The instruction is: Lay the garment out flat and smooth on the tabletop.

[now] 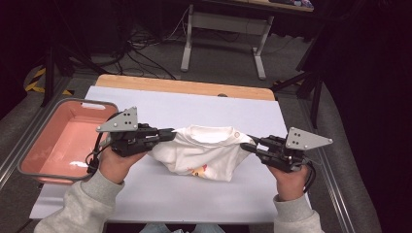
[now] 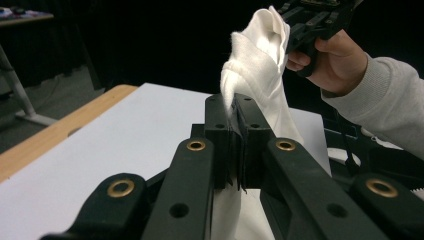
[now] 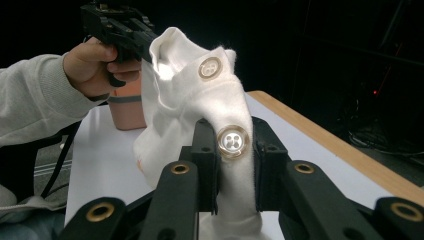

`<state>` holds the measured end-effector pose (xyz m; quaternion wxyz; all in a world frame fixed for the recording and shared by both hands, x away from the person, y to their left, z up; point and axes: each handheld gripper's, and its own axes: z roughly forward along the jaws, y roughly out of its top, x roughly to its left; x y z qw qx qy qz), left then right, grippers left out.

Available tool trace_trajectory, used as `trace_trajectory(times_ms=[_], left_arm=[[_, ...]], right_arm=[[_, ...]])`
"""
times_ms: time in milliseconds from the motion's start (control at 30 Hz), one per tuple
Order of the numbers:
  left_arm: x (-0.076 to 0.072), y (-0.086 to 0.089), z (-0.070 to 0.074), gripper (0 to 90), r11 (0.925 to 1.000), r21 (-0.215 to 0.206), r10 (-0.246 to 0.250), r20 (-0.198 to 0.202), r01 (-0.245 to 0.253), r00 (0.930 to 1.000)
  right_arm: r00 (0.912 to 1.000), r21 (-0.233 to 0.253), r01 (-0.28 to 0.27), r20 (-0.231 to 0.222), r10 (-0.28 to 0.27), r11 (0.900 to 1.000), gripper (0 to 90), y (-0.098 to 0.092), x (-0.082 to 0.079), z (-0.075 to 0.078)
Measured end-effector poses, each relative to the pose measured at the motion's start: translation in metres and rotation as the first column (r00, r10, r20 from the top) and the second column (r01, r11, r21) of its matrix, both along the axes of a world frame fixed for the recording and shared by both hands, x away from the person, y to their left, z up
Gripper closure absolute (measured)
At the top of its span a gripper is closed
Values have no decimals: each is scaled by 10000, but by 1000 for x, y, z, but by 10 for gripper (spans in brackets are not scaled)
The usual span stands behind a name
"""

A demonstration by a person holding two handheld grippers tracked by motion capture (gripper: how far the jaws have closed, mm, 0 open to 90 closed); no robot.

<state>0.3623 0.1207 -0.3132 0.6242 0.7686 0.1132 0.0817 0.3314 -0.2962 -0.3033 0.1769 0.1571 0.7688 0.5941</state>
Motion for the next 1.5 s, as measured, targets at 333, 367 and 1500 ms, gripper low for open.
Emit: trace_trajectory(times_ms=[333, 367, 1500], left_arm=[[-1, 1, 31, 858, 9989, -432, -136, 547, 160, 9984], [-1, 1, 31, 858, 9989, -432, -136, 547, 160, 9984], [-47, 10, 89, 857, 9883, -1009, -892, 2263, 1144, 9700]], right_arm=[[9979, 333, -228, 608, 207, 9992, 760, -4, 0, 30], [9974, 341, -232, 686, 208, 9992, 760, -4, 0, 33], [9651, -53, -622, 2547, 615, 9981, 760, -1, -54, 97]])
